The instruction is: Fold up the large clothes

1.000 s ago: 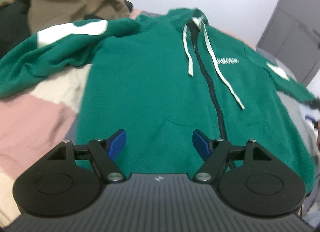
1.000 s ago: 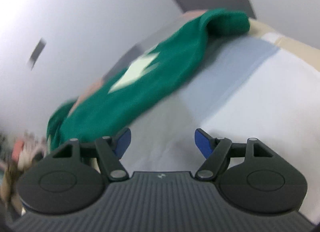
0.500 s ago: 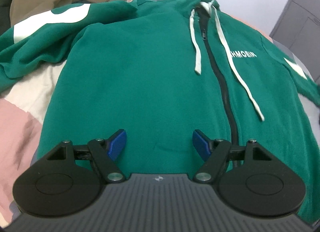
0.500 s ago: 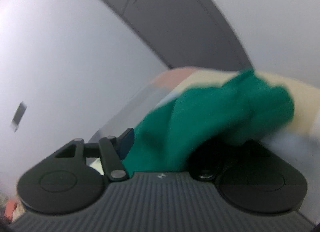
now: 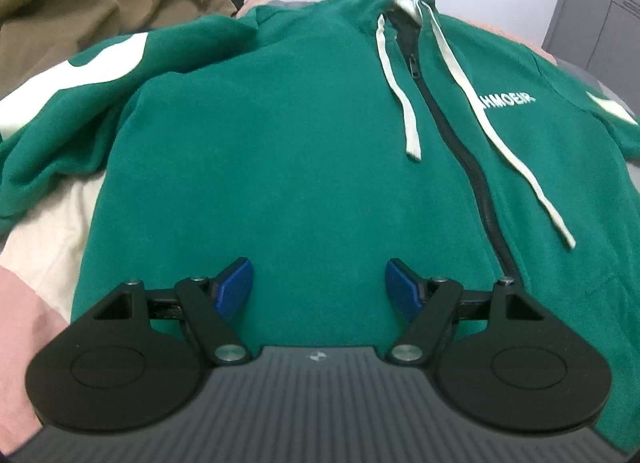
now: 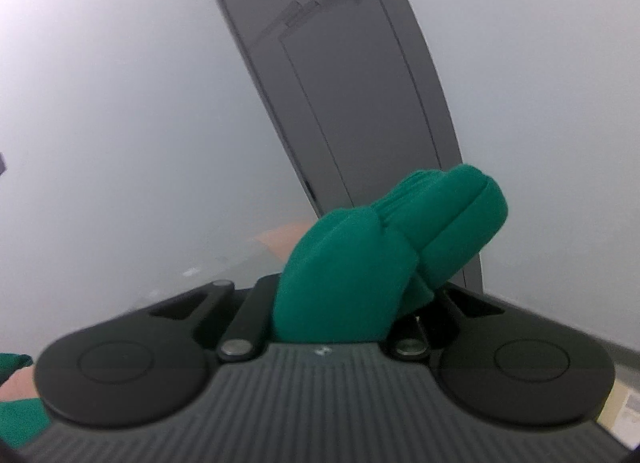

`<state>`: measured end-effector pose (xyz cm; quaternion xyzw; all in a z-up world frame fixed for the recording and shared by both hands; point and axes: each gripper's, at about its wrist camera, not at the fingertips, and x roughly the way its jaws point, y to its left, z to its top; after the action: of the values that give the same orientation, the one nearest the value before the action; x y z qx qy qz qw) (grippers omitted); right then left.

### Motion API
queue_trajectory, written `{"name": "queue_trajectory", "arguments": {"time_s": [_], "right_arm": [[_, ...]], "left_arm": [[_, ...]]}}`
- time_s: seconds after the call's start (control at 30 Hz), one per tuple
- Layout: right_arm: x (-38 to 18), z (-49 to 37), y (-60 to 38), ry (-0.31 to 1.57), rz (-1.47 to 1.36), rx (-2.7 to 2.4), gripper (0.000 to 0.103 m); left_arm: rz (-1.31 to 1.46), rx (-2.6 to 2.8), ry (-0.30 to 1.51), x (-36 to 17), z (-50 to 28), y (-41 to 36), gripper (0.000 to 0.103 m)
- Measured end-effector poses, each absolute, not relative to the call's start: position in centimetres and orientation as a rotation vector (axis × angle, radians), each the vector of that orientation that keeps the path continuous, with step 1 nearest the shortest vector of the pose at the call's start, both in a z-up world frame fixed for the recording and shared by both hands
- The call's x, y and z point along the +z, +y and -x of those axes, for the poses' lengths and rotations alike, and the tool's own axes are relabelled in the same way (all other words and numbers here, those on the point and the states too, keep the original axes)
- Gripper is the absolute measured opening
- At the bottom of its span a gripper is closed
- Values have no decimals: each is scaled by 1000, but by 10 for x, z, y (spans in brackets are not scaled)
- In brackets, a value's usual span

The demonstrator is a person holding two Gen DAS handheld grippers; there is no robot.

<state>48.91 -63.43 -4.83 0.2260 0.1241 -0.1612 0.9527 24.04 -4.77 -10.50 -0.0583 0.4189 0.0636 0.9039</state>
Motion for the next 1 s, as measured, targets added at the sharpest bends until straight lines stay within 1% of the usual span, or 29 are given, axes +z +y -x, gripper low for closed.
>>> {"name": "queue_trajectory", "arguments": {"time_s": [0.1,0.3,0.43,0.53,0.63,0.73,0.9,1.0], "right_arm": [[-15,-476,-606,195,-325,-279,12],[83,-438,-512,104,-75,-105,12],[145,-382,-450,26,82,17,12],[179,-351,-395,-24,188,87,12],[194,-318,-349,-62,270,144,12],[194,-269,-289,-103,327,207,12],[169,-219,-221,-100,416,295,12],[145,-207,-186,-53,463,347,13]], "left_arm": [[154,125,847,-100,-237,-43,78],[177,112,759,-76,-217,-41,78],[166,109,685,-59,-190,-36,78],[190,110,647,-52,-168,-25,78],[265,100,613,-45,-149,-9,78],[380,62,568,-34,-135,8,78],[391,51,503,-27,-109,23,78],[429,44,484,-28,-97,35,78]]}}
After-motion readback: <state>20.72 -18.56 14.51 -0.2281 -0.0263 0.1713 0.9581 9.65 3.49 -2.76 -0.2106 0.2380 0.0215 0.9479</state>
